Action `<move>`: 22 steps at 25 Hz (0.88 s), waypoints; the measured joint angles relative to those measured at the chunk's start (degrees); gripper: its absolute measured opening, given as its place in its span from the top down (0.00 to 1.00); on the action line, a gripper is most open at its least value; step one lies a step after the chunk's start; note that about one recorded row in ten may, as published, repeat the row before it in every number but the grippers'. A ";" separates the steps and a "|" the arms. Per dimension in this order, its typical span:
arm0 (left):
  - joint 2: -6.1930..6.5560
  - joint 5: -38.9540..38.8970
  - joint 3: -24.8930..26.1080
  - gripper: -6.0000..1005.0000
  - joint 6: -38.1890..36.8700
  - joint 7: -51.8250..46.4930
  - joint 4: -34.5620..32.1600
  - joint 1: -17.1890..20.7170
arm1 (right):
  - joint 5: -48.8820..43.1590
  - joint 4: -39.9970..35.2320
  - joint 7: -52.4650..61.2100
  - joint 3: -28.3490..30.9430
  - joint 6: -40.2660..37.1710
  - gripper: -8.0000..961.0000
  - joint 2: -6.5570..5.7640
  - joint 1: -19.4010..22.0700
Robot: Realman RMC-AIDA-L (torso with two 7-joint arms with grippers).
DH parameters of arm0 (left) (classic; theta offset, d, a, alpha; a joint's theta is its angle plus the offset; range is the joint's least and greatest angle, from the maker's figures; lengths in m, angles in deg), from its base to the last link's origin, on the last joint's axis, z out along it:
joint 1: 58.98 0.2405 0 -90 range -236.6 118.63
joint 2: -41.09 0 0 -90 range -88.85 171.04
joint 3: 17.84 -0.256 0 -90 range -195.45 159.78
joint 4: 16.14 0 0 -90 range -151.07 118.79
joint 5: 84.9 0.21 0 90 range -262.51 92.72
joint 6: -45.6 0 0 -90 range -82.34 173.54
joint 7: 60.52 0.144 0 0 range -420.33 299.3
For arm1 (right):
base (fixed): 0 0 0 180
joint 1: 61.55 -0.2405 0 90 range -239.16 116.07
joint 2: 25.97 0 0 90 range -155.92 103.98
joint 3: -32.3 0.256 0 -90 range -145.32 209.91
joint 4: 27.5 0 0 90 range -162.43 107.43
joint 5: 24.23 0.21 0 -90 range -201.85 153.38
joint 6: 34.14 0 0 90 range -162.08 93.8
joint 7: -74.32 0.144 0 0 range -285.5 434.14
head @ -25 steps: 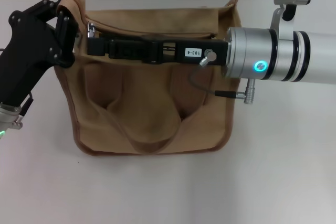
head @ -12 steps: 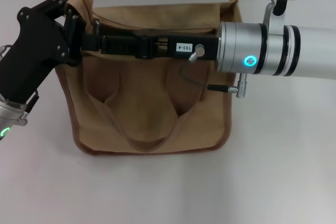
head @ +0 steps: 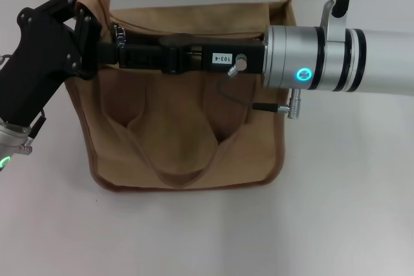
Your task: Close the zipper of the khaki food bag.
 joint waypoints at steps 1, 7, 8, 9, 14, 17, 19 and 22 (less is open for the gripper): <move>-0.01 0.00 0.00 0.97 0.00 0.00 0.02 -0.02 | -0.01 0.05 -0.04 0.09 0.00 0.22 0.00 0.04; -0.04 0.01 0.00 0.97 0.01 1.18 0.13 -0.06 | 0.12 0.23 -0.15 0.06 0.28 0.22 0.03 0.28; -0.04 0.01 0.00 0.97 0.01 1.43 0.17 -0.09 | 0.12 0.23 -0.15 0.04 0.32 0.22 0.03 0.28; -0.04 0.01 0.01 0.97 0.01 1.53 0.20 -0.11 | 0.12 0.23 -0.17 0.04 0.39 0.22 0.03 0.28; -0.04 0.00 0.02 0.97 0.00 1.57 0.21 -0.16 | 0.31 0.24 -0.18 0.08 0.59 0.22 0.05 0.28; -0.05 0.00 0.04 0.96 -0.04 1.58 0.23 -0.19 | 0.30 0.31 -0.20 0.30 0.61 0.23 0.07 0.31; -0.07 0.01 0.19 0.96 -0.12 1.59 0.26 -0.19 | 0.30 0.39 -0.20 0.34 0.62 0.23 0.09 0.36; -0.13 0.03 0.31 0.96 -0.17 1.60 0.23 -0.12 | 0.32 0.63 -0.20 0.42 0.62 0.23 0.16 0.65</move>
